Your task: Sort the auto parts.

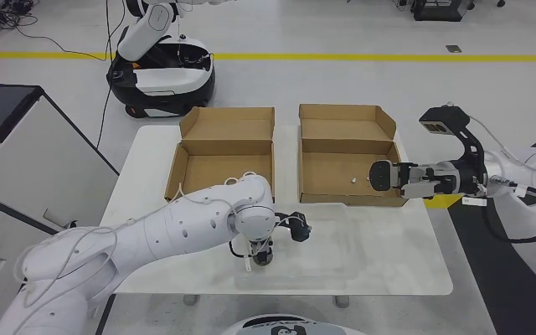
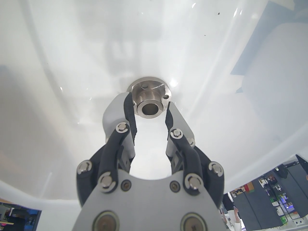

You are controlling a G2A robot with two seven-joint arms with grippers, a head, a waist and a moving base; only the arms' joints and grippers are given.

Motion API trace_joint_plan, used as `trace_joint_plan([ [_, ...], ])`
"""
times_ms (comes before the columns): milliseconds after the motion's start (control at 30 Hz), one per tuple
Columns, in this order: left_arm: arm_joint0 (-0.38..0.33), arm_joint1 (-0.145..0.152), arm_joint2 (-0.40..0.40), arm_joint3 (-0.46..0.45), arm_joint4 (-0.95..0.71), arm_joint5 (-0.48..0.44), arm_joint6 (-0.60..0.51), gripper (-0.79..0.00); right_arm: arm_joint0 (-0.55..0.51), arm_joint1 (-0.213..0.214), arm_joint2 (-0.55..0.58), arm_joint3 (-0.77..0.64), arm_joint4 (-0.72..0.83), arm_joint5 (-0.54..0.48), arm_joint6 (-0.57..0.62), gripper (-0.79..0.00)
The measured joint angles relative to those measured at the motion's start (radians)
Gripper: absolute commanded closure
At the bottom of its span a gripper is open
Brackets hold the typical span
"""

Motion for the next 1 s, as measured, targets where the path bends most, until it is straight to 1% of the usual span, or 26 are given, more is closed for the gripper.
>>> trace_joint_plan([
  [33, 0.003, 0.0, 0.0, 0.002, 0.001, -0.001, 0.0, -0.265, 0.0, 0.0, 0.0, 0.0, 0.0, 0.0, 0.0, -0.785],
  [267, 0.008, 0.0, 0.0, 0.008, 0.002, -0.003, 0.0, -0.246, 0.0, 0.0, 0.0, 0.0, 0.0, 0.0, 0.0, -0.785],
  [400, 0.01, -0.005, 0.0, 0.011, 0.005, -0.002, 0.0, -0.197, 0.0, 0.0, 0.0, 0.0, 0.0, 0.0, 0.0, -0.785],
  [433, 0.01, -0.006, 0.0, 0.012, 0.006, -0.002, 0.0, -0.151, 0.0, 0.0, 0.0, 0.0, 0.0, 0.0, 0.0, -0.785],
  [467, 0.01, -0.008, 0.0, 0.014, 0.007, -0.001, 0.0, 0.0, 0.0, 0.0, 0.0, 0.0, 0.0, 0.0, 0.0, -0.785],
  [567, 0.006, -0.013, 0.0, 0.015, 0.015, 0.007, 0.0, 0.0, 0.0, 0.0, 0.0, 0.0, 0.0, 0.0, 0.0, -0.785],
  [767, -0.024, -0.026, 0.0, -0.001, 0.016, 0.024, 0.0, 0.0, 0.0, 0.0, 0.0, 0.0, 0.0, 0.0, 0.0, -0.785],
  [867, -0.039, -0.036, 0.0, 0.001, 0.014, 0.021, 0.0, 0.0, 0.0, 0.0, 0.0, 0.0, 0.0, 0.0, 0.0, -0.785],
  [1000, -0.046, -0.054, 0.0, 0.024, 0.012, 0.015, 0.0, 0.0, 0.0, 0.0, 0.0, 0.0, 0.0, 0.0, 0.0, -0.785],
])
